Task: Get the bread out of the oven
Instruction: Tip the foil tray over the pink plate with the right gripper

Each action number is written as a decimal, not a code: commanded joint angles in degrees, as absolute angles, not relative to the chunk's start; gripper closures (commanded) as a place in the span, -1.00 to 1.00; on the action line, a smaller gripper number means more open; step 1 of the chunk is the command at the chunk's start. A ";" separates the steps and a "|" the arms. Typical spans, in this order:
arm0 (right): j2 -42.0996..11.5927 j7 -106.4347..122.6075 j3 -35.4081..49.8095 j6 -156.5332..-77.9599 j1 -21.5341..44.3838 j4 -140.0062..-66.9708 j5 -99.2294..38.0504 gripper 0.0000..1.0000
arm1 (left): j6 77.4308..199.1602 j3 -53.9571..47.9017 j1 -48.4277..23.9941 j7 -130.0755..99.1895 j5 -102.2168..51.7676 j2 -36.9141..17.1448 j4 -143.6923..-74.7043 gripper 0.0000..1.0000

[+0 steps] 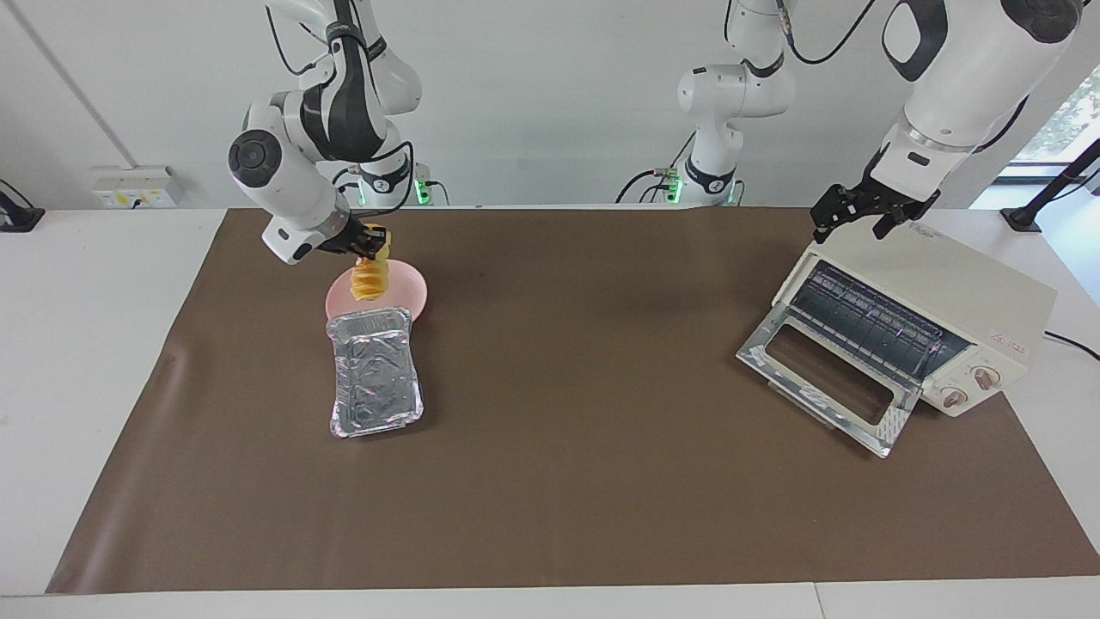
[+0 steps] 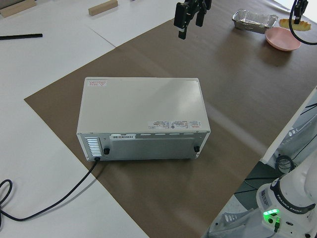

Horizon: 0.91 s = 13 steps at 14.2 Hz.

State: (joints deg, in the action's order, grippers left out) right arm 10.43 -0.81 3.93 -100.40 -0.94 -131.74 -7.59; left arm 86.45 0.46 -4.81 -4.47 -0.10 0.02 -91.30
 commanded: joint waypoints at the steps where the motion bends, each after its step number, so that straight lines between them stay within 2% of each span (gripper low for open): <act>1: 16.43 -0.97 4.39 -102.48 -1.84 -137.98 -8.44 1.00 | 86.22 0.26 -4.13 -4.04 -1.14 1.49 -92.64 -1.00; 5: 17.05 -0.70 4.39 -110.72 -1.49 -142.81 -8.44 1.00 | 86.22 0.26 -4.13 -4.04 -1.14 1.49 -92.64 -1.00; 13: 9.85 0.53 4.39 -121.72 -1.32 -143.35 -8.44 1.00 | 86.22 0.35 -4.13 -4.04 -1.14 1.50 -92.64 -1.00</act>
